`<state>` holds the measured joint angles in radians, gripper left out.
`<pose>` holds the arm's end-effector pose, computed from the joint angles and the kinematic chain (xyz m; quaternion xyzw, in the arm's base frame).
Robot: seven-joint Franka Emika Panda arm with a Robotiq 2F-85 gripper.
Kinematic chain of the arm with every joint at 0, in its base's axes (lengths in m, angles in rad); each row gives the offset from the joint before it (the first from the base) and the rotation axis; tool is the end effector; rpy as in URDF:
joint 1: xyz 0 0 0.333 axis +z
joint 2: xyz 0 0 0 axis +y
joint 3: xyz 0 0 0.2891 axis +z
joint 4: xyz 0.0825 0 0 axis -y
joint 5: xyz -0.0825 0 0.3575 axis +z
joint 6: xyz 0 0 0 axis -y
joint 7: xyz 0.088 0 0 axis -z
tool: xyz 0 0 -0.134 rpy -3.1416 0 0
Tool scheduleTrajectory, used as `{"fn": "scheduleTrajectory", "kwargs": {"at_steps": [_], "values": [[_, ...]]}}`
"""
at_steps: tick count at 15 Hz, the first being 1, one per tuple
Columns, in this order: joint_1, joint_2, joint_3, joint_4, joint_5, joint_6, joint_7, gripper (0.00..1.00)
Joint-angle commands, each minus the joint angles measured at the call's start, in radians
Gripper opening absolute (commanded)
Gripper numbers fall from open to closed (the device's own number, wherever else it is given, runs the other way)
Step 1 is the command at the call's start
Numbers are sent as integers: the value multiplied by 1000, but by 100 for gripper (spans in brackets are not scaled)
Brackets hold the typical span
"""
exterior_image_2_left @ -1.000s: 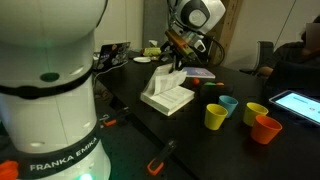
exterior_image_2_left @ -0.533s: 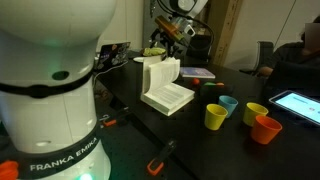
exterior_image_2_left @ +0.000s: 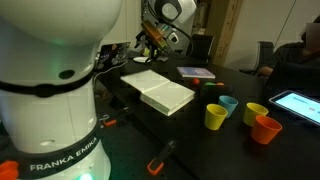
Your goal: Open the book
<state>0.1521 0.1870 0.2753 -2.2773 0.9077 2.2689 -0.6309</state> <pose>0.4373 0.2416 0.2428 -0.9223 -0.1780 0.0576 0.3382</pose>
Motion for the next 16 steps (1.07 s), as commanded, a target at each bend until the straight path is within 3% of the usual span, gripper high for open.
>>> {"fn": "scheduleTrajectory", "kwargs": {"at_steps": [1,5,11,16], "values": [[31,24,4,-9,13,24,-52,100],[23,45,-53,-39,-155,71,37,100],[-66,31,-161,-112,-424,155,215,100],[-144,67,-170,-134,-428,183,221,100]]}}
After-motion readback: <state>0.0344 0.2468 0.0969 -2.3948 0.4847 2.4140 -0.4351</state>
